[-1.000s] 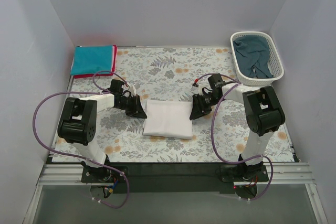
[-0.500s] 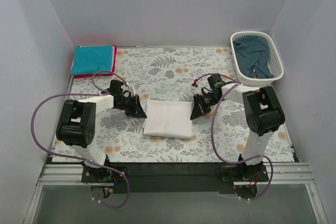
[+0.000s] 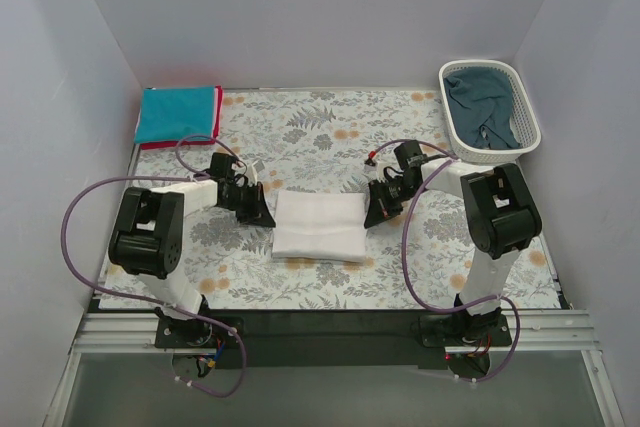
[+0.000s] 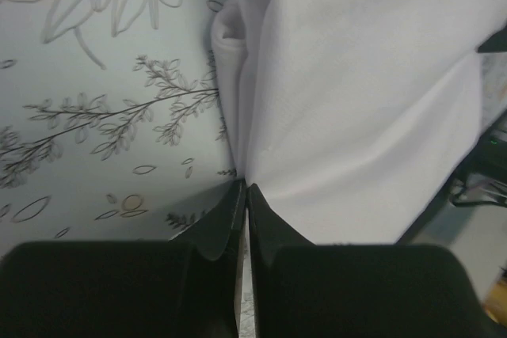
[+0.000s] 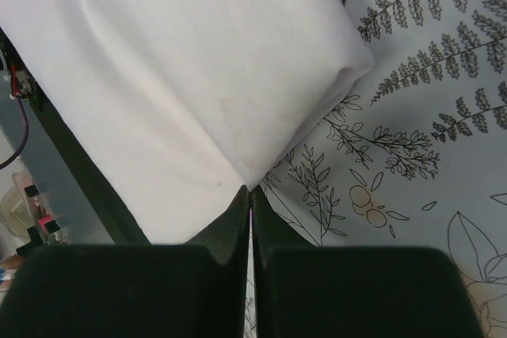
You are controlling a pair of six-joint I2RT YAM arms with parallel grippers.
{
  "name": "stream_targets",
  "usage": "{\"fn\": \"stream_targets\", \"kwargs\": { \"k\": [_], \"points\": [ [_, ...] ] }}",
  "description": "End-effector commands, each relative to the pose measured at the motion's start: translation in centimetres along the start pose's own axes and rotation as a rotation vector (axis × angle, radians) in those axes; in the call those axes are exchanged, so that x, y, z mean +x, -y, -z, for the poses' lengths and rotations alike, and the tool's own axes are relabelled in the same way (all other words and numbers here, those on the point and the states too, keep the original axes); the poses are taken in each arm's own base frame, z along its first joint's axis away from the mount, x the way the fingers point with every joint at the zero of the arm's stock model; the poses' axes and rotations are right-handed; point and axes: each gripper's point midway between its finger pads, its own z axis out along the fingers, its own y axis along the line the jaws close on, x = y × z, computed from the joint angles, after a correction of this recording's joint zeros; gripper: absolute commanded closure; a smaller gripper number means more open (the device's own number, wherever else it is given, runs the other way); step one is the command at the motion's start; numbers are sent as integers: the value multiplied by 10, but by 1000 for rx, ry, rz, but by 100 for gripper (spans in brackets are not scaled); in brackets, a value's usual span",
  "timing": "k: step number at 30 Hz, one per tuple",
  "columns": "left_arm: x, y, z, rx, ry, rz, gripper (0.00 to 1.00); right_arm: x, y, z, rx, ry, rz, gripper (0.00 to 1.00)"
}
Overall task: Fold and stack the t-shirts
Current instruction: Fold the tshirt
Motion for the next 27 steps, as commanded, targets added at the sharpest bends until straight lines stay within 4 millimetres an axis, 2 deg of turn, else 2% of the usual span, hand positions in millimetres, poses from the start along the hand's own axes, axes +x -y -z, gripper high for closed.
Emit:
{"fn": "stream_targets", "kwargs": {
  "k": [1, 4, 7, 11, 12, 14, 15, 17, 18, 19, 20, 21, 22, 23, 24, 25, 26, 27],
  "points": [
    [-2, -17, -8, -48, -37, 17, 100, -8, 9, -3, 30, -6, 23, 99],
    [3, -13, -16, 8, -78, 42, 100, -14, 8, -5, 3, -9, 23, 99],
    [-6, -9, -18, 32, -66, 35, 100, -20, 10, -7, 12, -8, 26, 99],
    [-31, -14, -25, 9, -23, 4, 100, -37, 19, -8, 36, 1, 38, 99],
    [-45, -13, -24, 9, -3, -10, 100, -47, 21, -6, 44, 15, 51, 99],
    [-53, -14, -27, 12, -1, -5, 100, -55, 29, -6, 69, 23, 57, 99],
    [-60, -12, -26, 16, 10, -15, 100, -66, 30, -3, 77, 38, 69, 99],
    [-66, -8, -21, 18, 14, -24, 96, -73, 26, 2, 64, 39, 71, 99],
    [-68, -7, -17, 22, 22, -34, 92, -80, 19, 9, 53, 48, 98, 84],
    [-74, -4, -6, 25, 52, -38, 83, -77, 14, 14, 50, 40, 95, 77],
    [-75, 6, 2, 78, 57, -35, 78, -78, 10, 21, 51, 53, 106, 58],
    [-76, 11, 10, 105, 72, -31, 75, -85, -1, 35, 58, 94, 147, 48],
    [-77, 15, 21, 133, 92, -23, 71, -85, -6, 42, 61, 108, 162, 40],
    [-82, 29, 35, 156, 132, -64, 63, -87, -12, 50, 57, 130, 179, 32],
    [-82, 43, 45, 205, 148, -95, 58, -93, -30, 64, 42, 172, 222, 31],
    [-80, 51, 50, 235, 161, -106, 54, -95, -38, 69, 27, 191, 239, 29],
    [-82, 66, 63, 264, 196, -133, 47, -97, -48, 74, 3, 212, 252, 20],
    [-78, 81, 69, 332, 191, -130, 45, -98, -69, 80, -68, 236, 267, 13]
  ]
}}
